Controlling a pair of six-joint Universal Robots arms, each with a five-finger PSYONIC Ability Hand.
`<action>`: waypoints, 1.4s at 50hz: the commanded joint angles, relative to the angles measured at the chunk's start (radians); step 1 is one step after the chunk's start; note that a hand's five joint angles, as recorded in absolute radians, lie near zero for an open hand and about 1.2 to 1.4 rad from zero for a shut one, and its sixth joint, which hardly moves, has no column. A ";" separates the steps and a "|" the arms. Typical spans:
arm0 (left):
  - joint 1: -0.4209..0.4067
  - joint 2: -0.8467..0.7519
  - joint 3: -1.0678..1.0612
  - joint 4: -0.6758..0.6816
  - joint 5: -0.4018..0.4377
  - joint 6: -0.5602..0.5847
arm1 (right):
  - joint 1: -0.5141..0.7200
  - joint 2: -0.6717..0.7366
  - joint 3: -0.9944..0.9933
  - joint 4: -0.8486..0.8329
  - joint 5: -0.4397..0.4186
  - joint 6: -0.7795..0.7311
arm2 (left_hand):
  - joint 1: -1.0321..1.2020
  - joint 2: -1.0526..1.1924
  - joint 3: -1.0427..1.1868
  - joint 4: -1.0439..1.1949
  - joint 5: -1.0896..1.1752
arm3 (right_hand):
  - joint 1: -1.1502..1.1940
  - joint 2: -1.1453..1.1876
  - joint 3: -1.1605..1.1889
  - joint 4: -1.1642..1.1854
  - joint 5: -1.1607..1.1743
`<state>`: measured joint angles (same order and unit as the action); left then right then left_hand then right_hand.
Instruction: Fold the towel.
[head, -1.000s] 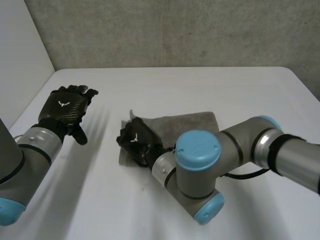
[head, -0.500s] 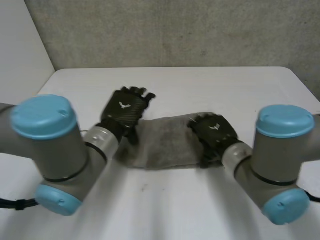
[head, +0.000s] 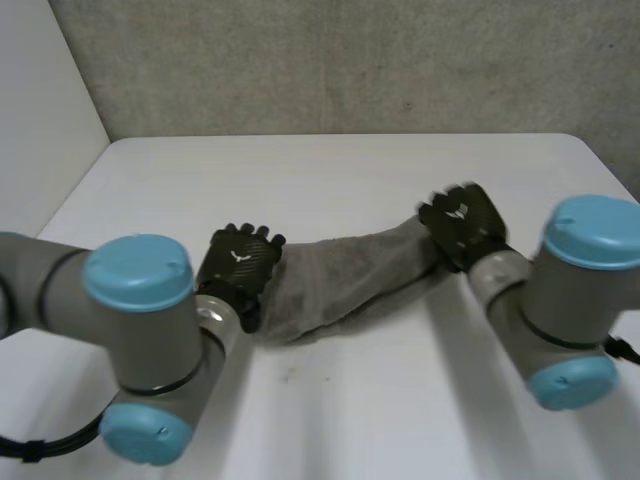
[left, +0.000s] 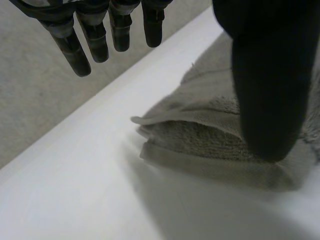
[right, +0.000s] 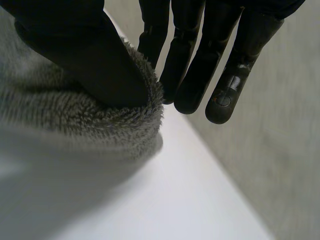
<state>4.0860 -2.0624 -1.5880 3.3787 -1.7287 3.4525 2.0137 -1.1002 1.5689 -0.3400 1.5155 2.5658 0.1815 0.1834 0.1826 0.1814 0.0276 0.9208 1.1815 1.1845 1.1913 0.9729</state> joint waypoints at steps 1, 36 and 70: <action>0.069 0.209 -0.157 0.005 -0.003 -0.035 | 0.270 0.097 -0.219 0.021 0.028 -0.154 | 0.011 0.010 0.010 0.012 -0.009 | 0.475 0.215 0.212 0.205 0.249; 0.077 0.187 0.035 -0.056 0.139 -0.183 | 0.212 -0.015 -0.181 0.237 -0.066 0.468 | 0.058 0.057 0.057 0.059 0.038 | -0.746 -1.007 -1.010 -1.017 -0.973; 0.013 -0.159 0.201 -0.256 -0.017 -0.179 | 0.135 0.416 -0.589 0.503 -0.153 0.346 | 0.038 0.036 0.037 0.038 0.017 | -0.746 -1.007 -1.010 -1.017 -0.973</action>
<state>4.0992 -2.2279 -1.3395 3.1153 -1.7493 3.2025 2.1348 -0.7001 0.9896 0.1604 1.3083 3.0228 0.1999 0.2015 0.2027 0.2016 0.0264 0.2077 0.2299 0.2100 0.2318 0.0562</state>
